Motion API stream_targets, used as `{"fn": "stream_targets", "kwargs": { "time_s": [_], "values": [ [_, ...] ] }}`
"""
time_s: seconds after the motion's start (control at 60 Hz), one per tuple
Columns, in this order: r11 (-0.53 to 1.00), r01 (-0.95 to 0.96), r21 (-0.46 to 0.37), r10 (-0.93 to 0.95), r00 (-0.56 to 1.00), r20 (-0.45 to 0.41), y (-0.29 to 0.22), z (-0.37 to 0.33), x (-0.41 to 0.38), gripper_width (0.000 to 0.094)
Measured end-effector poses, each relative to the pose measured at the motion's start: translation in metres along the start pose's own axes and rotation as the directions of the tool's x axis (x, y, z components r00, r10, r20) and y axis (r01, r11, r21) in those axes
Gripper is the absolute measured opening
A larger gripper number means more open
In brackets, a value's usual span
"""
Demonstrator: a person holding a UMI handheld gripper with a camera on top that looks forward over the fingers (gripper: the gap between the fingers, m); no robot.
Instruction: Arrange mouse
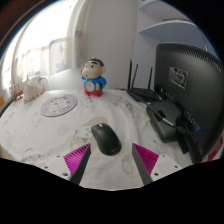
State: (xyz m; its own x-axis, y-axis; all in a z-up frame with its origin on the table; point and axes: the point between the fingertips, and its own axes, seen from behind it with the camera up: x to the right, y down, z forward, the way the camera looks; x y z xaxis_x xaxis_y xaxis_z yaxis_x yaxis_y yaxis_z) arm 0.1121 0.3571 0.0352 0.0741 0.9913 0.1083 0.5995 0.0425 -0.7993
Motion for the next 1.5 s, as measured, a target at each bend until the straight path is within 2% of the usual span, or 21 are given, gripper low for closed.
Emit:
{"fn": "stream_targets", "kwargs": {
  "time_s": [0.283, 0.483, 0.567, 0.633, 0.65, 0.667, 0.833, 0.95, 1.0, 1.083, 1.2, 1.333, 1.5],
  "values": [
    [0.999, -0.032, -0.005, 0.032, 0.999, 0.002, -0.008, 0.078, -0.001, 0.0852],
    [0.999, -0.04, -0.004, 0.04, 0.999, -0.032, -0.027, 0.109, 0.007, 0.0829],
    [0.999, -0.048, -0.014, 0.047, 0.998, -0.031, -0.03, 0.116, 0.007, 0.0752],
    [0.998, -0.057, -0.026, 0.057, 0.998, -0.021, -0.03, 0.119, 0.002, 0.0609],
    [0.998, -0.059, -0.029, 0.058, 0.998, -0.015, -0.03, 0.119, 0.0, 0.0538],
    [0.998, -0.058, -0.033, 0.057, 0.998, -0.018, -0.029, 0.119, 0.0, 0.052],
    [0.997, -0.051, -0.051, 0.048, 0.998, -0.046, -0.039, 0.115, 0.002, 0.0446],
    [0.998, -0.065, 0.01, 0.066, 0.996, -0.057, -0.097, 0.093, -0.005, 0.043],
    [0.997, -0.064, 0.042, 0.066, 0.997, -0.045, -0.131, 0.084, -0.019, 0.043],
    [0.993, -0.091, 0.074, 0.09, 0.996, 0.023, -0.18, 0.077, -0.061, 0.0429],
    [0.991, -0.089, 0.096, 0.079, 0.991, 0.105, -0.218, 0.088, -0.14, 0.0428],
    [0.995, -0.087, 0.054, 0.077, 0.983, 0.167, -0.211, 0.133, -0.228, 0.0429],
    [0.999, -0.036, -0.034, 0.041, 0.988, 0.147, -0.167, 0.199, -0.276, 0.0428]
  ]
}}
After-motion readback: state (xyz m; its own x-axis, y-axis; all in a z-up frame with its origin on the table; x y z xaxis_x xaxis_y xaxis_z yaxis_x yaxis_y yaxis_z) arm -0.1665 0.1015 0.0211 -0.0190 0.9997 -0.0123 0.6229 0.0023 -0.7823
